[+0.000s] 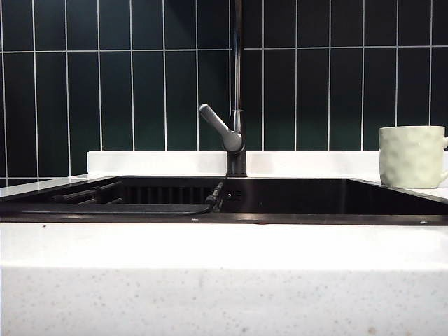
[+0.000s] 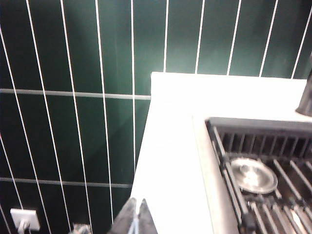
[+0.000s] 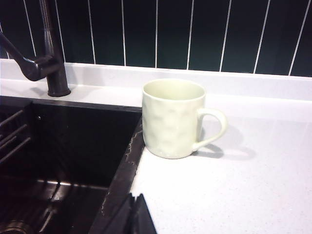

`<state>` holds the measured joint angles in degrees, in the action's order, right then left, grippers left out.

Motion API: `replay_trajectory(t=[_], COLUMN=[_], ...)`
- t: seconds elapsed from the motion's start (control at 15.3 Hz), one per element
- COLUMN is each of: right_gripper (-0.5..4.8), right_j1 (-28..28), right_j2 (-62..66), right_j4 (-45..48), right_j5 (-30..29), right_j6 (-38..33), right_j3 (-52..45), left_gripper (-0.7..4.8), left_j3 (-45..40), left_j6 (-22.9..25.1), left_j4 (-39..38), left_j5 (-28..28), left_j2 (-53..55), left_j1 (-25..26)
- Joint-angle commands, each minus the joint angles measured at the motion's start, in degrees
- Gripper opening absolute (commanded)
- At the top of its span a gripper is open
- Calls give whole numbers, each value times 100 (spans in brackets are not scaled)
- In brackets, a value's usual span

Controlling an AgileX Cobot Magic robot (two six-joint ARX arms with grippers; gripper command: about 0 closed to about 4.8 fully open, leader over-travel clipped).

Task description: Pick up the mug next to the sink, go to the faucet to get some water, pour the water into the sink, and finally put the mug back to its place.

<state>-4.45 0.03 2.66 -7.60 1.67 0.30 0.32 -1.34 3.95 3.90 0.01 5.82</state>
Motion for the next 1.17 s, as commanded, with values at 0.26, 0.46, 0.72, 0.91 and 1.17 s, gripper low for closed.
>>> replay_trajectory(t=[0.26,0.46,0.72,0.91,1.17], right_gripper=[-1,-2,-2,-3,-2], right_j1=[2,2,-4,-11,-9], right_j2=[-7,-7,87,780,2269], right_j4=[37,83,-420,-863,-728], right_j5=[2,232,901,920,1056], right_j6=[-188,-295,-1200,-1163,-876], right_j3=[-22,9,726,1530,2140], left_gripper=[-2,-2,-3,-3,-5], left_j3=[9,33,662,1178,1611], left_j6=[-17,-17,140,234,280], left_j4=[-42,-57,-581,-730,-573], left_j5=[20,37,293,564,1158], left_j2=[2,2,7,365,1847], left_j1=[9,9,9,9,-7])
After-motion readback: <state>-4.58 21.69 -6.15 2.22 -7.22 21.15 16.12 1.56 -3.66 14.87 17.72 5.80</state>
